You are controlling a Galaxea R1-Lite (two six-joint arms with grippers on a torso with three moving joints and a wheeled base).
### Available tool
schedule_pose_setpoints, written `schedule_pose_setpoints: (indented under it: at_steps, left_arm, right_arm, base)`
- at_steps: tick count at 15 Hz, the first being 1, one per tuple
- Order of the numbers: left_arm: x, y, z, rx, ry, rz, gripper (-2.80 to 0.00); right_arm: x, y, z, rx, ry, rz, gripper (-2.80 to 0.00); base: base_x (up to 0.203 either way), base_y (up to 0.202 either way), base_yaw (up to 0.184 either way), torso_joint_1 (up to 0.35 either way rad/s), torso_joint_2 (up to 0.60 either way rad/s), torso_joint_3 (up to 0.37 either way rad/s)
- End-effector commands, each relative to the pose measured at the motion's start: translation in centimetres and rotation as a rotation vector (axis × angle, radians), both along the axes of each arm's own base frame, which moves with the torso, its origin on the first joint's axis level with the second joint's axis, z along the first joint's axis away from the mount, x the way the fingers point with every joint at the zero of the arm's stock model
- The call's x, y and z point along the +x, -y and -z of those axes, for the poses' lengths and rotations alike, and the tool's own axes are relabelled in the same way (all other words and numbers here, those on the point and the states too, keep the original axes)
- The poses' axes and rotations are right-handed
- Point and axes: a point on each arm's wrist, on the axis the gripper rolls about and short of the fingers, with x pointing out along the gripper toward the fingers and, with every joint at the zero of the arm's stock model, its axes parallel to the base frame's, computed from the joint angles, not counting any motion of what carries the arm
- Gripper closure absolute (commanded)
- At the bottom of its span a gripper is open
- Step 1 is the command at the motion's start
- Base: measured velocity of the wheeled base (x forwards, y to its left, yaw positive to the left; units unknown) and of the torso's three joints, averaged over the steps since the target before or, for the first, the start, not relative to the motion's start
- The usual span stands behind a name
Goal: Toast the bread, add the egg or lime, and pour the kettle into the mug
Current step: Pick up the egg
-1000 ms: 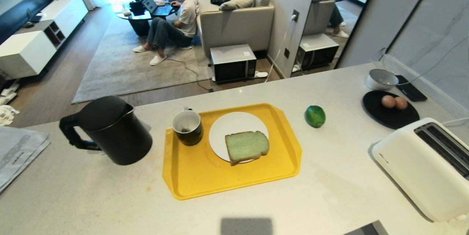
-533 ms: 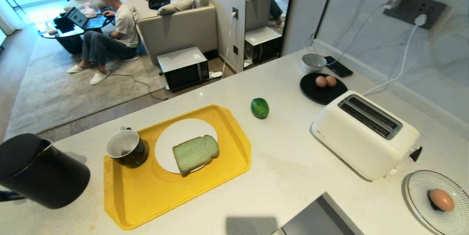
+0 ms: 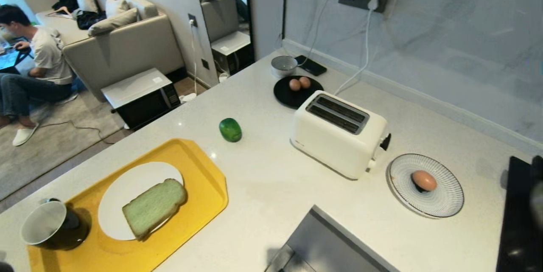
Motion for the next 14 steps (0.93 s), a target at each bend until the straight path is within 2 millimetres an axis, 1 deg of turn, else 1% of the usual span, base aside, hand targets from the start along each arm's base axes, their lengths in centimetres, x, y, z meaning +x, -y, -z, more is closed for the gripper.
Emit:
schedule_pose_setpoints:
  at_steps: [1, 2, 8, 9, 10, 11, 12, 13, 14]
  left_arm:
    - [0.0, 0.0, 0.0, 0.0, 0.0, 0.0, 0.0]
    - [0.0, 0.0, 0.0, 0.0, 0.0, 0.0, 0.0]
    - [0.0, 0.0, 0.0, 0.0, 0.0, 0.0, 0.0]
    - [0.0, 0.0, 0.0, 0.0, 0.0, 0.0, 0.0]
    - [0.0, 0.0, 0.0, 0.0, 0.0, 0.0, 0.0]
    - [0.0, 0.0, 0.0, 0.0, 0.0, 0.0, 0.0]
    - [0.0, 0.0, 0.0, 0.0, 0.0, 0.0, 0.0]
    - [0.0, 0.0, 0.0, 0.0, 0.0, 0.0, 0.0]
    - [0.0, 0.0, 0.0, 0.0, 0.0, 0.0, 0.0]
  right_arm:
    - [0.0, 0.0, 0.0, 0.0, -0.002, 0.001, 0.0]
    - [0.0, 0.0, 0.0, 0.0, -0.002, -0.001, 0.0]
    - [0.0, 0.0, 0.0, -0.03, 0.001, -0.002, 0.0]
    - [-0.1, 0.0, -0.2, -0.051, 0.0, -0.001, 0.0]
    - [-0.3, 0.0, -0.9, -0.067, -0.002, 0.0, 0.0]
    - [-0.6, 0.0, -2.5, -0.077, -0.012, 0.0, 0.0]
    - [-0.7, 0.0, -4.6, -0.082, -0.05, 0.0, 0.0]
    - [-0.5, 0.0, -7.2, -0.085, -0.088, -0.002, 0.0]
    - [0.1, 0.0, -9.7, -0.088, -0.159, -0.008, 0.0]
  base:
    - [0.0, 0.004, -0.142, 0.006, 0.0, 0.002]
    - [-0.002, 0.001, -0.097, 0.002, 0.0, 0.007]
    - [0.0, 0.0, 0.0, 0.0, 0.0, 0.0]
    - [0.0, 0.0, 0.0, 0.0, 0.0, 0.0]
    - [0.0, 0.0, 0.0, 0.0, 0.0, 0.0]
    - [0.0, 0.0, 0.0, 0.0, 0.0, 0.0]
    - [0.0, 0.0, 0.0, 0.0, 0.0, 0.0]
    - [0.0, 0.0, 0.0, 0.0, 0.0, 0.0]
    - [0.0, 0.0, 0.0, 0.0, 0.0, 0.0]
